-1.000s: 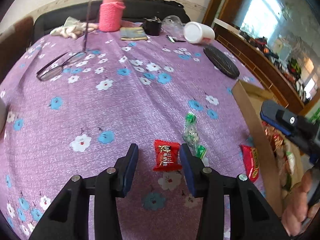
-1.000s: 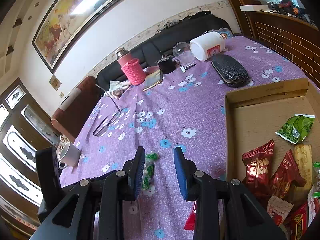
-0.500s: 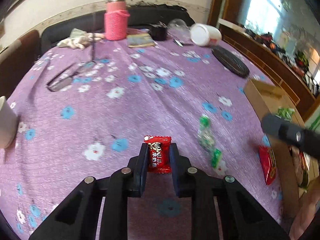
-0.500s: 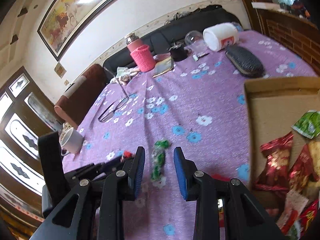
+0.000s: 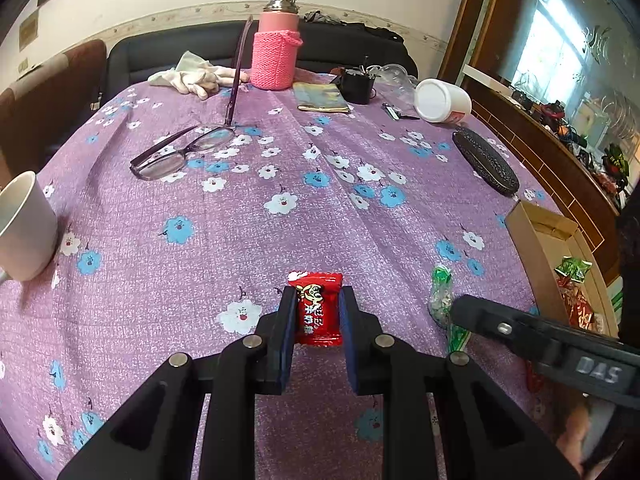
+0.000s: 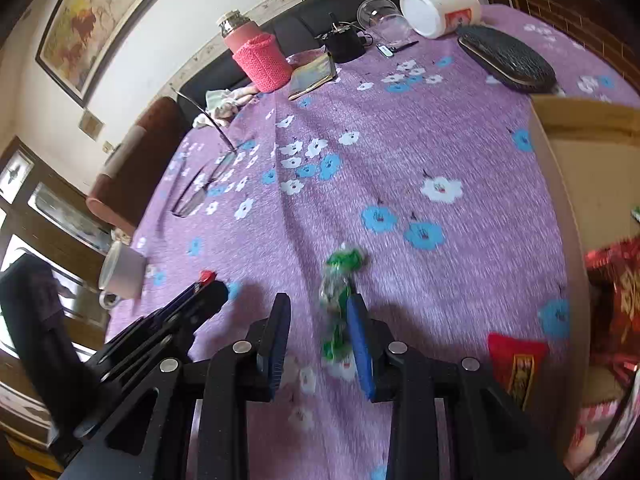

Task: Organize snacks
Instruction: 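Grasp the clear green-wrapped candy with the right gripper while the left gripper holds the red packet, then carry the red packet and green-wrapped candy over the cardboard tray with both grippers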

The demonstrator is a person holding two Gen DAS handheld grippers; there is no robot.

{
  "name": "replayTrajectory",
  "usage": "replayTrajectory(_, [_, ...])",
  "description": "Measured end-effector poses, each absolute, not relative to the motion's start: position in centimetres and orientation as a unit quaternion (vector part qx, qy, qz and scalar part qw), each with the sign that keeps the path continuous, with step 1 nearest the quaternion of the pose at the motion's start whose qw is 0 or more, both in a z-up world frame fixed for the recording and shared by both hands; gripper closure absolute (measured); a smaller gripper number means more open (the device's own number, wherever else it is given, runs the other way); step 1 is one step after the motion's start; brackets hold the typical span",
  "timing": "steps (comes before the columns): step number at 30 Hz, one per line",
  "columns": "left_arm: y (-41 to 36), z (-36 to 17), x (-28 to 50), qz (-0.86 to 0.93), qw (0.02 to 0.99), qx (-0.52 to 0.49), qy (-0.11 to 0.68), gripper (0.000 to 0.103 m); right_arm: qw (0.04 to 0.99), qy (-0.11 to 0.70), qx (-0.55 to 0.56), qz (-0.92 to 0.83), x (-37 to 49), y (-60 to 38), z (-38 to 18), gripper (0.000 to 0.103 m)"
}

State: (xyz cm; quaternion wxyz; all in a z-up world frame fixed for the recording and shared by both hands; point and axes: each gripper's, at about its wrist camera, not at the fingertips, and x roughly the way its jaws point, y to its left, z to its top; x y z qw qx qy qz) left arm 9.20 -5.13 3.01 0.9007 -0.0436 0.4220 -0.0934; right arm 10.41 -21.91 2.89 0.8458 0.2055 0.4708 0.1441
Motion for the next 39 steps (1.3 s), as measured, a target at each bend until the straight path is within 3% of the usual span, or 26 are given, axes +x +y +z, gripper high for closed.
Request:
replayTrajectory(3, [-5.1,3.1,9.1,-0.093,0.902,-0.043,0.419,0.083,0.857,0.473,0.168,0.118,11.0,-21.1,2.3,0.084])
replayTrajectory(23, [-7.6,3.4,7.9,-0.064,0.925,0.027,0.374,0.083,0.919,0.353,0.11,0.134,7.1,-21.1,5.6,0.084])
replayTrajectory(39, [-8.4,4.6,6.7,-0.043,0.941,0.069,0.327,0.083,0.924,0.346,0.118,0.114,7.3,-21.9,5.7,0.084])
